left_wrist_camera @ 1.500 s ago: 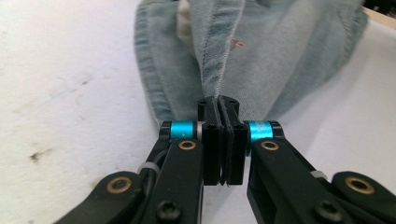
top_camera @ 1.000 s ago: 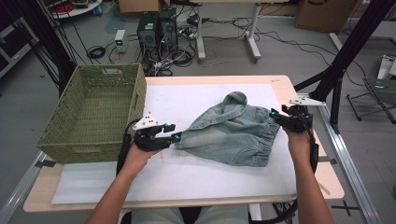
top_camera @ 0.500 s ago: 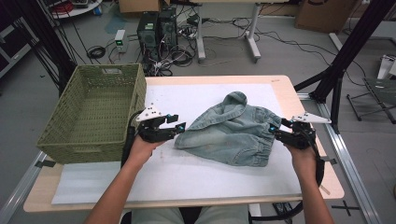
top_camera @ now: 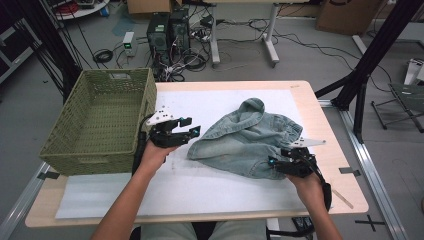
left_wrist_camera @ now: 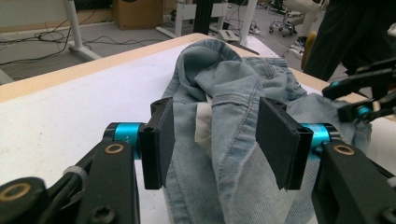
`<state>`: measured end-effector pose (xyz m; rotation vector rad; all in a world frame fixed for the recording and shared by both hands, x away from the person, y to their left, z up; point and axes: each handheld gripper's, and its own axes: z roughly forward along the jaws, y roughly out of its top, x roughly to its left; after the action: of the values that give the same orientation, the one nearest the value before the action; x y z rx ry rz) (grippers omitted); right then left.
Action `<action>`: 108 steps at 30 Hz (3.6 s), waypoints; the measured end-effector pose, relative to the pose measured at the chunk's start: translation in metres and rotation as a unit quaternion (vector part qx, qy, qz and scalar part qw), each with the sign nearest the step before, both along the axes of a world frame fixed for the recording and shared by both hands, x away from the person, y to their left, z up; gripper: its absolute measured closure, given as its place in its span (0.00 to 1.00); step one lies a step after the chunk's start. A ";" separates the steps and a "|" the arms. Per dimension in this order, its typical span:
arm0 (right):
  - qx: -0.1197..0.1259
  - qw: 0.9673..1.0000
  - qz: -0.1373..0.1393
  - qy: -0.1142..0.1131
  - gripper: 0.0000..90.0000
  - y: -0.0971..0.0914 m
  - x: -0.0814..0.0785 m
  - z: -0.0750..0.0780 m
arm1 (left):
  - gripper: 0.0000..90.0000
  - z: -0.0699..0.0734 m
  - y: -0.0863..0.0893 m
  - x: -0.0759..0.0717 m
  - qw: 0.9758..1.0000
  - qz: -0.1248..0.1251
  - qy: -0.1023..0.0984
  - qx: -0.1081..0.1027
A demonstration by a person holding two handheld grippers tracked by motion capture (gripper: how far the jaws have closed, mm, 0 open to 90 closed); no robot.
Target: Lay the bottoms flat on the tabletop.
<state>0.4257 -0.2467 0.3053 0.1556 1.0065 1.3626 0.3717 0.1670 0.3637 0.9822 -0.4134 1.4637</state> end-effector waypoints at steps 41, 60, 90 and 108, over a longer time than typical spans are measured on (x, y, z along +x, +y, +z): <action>0.077 0.992 -0.028 -0.096 0.50 -0.063 -0.040 -0.010 | 0.52 0.016 -0.020 0.013 1.000 0.005 0.012 -0.021; 0.076 0.992 -0.022 -0.095 0.49 -0.063 -0.037 -0.012 | 0.49 0.058 -0.114 0.062 0.991 0.104 0.083 0.033; 0.080 0.992 -0.015 -0.092 0.52 -0.066 -0.039 -0.014 | 0.68 0.050 -0.130 0.072 0.989 0.128 0.070 0.016; 0.081 0.993 -0.013 -0.081 0.54 -0.071 -0.035 -0.011 | 0.99 0.037 -0.123 0.072 0.975 0.205 0.076 0.035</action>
<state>0.3906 -0.3180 0.2942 0.1744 0.7564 1.4096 0.4437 0.0439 0.4007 1.2811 -0.1539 1.7337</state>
